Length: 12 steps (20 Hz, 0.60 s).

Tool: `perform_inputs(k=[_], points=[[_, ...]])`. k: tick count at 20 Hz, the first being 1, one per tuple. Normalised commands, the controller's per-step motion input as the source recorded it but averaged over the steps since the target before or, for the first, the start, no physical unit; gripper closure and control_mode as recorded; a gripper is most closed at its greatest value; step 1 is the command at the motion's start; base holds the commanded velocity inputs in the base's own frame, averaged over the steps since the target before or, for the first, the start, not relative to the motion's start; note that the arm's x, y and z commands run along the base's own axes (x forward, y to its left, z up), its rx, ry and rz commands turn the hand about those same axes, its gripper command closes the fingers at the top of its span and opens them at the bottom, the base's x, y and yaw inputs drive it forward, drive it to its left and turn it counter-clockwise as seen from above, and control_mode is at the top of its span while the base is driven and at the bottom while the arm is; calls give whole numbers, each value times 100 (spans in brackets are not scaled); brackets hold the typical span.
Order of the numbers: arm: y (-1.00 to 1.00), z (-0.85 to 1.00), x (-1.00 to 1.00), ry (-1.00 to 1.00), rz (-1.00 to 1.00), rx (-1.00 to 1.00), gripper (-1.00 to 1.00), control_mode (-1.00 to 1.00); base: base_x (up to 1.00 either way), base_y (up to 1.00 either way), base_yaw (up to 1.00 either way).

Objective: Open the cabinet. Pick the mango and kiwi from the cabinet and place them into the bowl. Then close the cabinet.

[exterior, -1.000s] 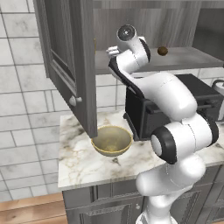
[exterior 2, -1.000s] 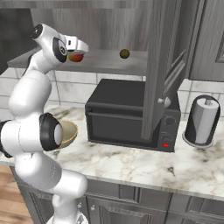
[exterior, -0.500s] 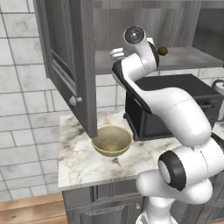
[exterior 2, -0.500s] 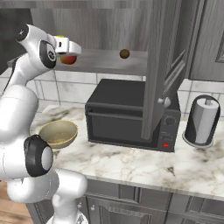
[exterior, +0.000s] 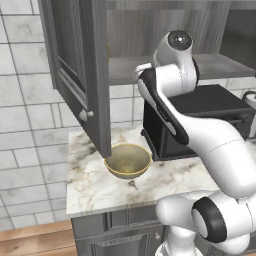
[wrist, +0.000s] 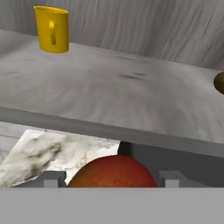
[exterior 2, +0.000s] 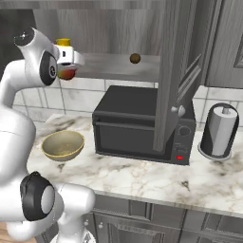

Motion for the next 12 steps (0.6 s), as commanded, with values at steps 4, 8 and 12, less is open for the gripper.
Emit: perform_inputs(k=[4, 8, 12], points=[[0, -13, -32, 22, 24, 8, 100, -100, 0, 0, 0], [0, -26, -7, 20, 20, 4, 100, -100, 0, 0, 0], [15, -48, 0, 12, 16, 0, 100, -100, 0, 0, 0]])
